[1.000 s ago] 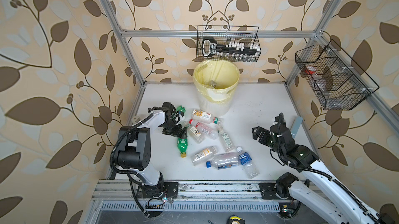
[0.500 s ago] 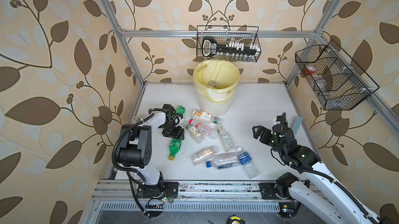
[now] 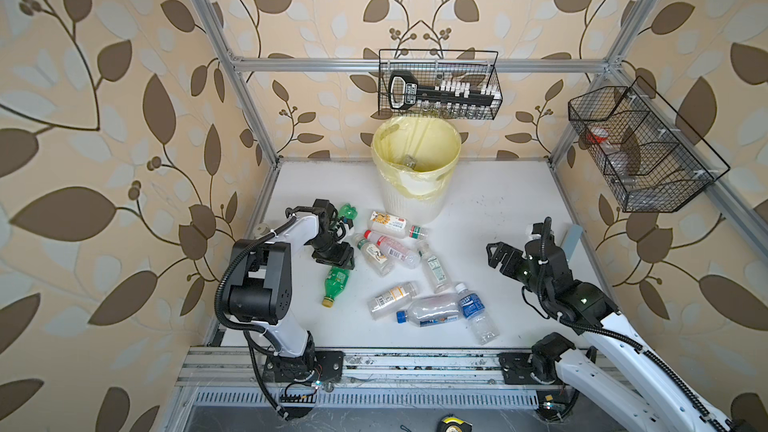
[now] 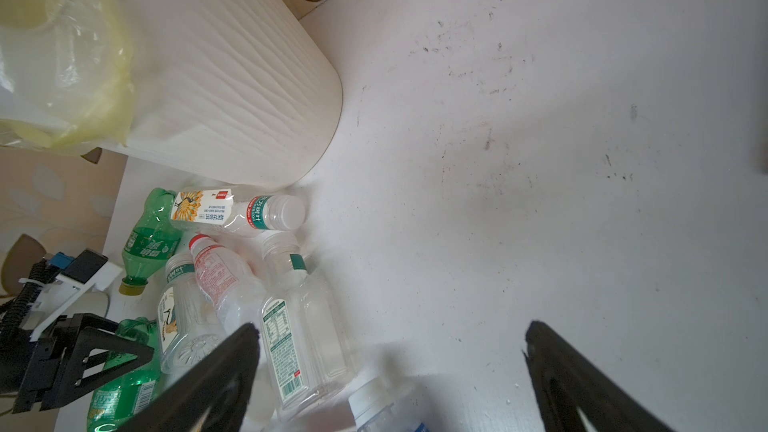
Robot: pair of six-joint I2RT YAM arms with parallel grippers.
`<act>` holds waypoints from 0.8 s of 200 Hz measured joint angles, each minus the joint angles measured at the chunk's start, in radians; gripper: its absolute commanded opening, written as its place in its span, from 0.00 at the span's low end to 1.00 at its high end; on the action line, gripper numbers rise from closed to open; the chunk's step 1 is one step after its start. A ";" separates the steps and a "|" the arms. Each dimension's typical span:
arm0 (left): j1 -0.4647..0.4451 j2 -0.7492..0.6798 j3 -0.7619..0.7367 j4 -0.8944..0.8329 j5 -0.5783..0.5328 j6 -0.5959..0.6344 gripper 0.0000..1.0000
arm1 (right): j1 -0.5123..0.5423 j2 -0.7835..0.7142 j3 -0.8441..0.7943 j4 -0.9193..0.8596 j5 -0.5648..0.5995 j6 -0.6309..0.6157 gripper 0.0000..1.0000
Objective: Throw the plastic bottles in the bin
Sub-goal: 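Close the left gripper on the green soda bottle's base, then lift the green soda bottle with the left gripper toward the yellow bin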
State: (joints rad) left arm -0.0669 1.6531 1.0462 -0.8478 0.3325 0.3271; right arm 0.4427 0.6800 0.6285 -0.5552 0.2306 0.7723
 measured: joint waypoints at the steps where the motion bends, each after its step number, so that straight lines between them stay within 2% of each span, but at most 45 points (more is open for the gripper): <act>1: 0.000 0.000 0.003 -0.002 0.001 0.001 0.46 | 0.000 0.000 0.000 0.000 0.000 0.000 1.00; 20: 0.000 0.000 0.042 -0.025 0.018 0.010 0.43 | 0.000 0.000 0.000 0.000 -0.005 -0.003 1.00; 102: 0.000 -0.029 0.146 -0.108 0.038 0.010 0.43 | 0.000 -0.058 -0.028 -0.006 -0.013 -0.014 1.00; 160: 0.000 -0.066 0.249 -0.156 0.051 0.003 0.43 | 0.000 -0.006 -0.028 0.002 -0.010 -0.045 1.00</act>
State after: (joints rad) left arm -0.0666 1.5867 1.2953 -1.0042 0.3840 0.3302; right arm 0.4423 0.6739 0.6003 -0.5529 0.2211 0.7273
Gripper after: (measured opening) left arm 0.598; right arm 0.999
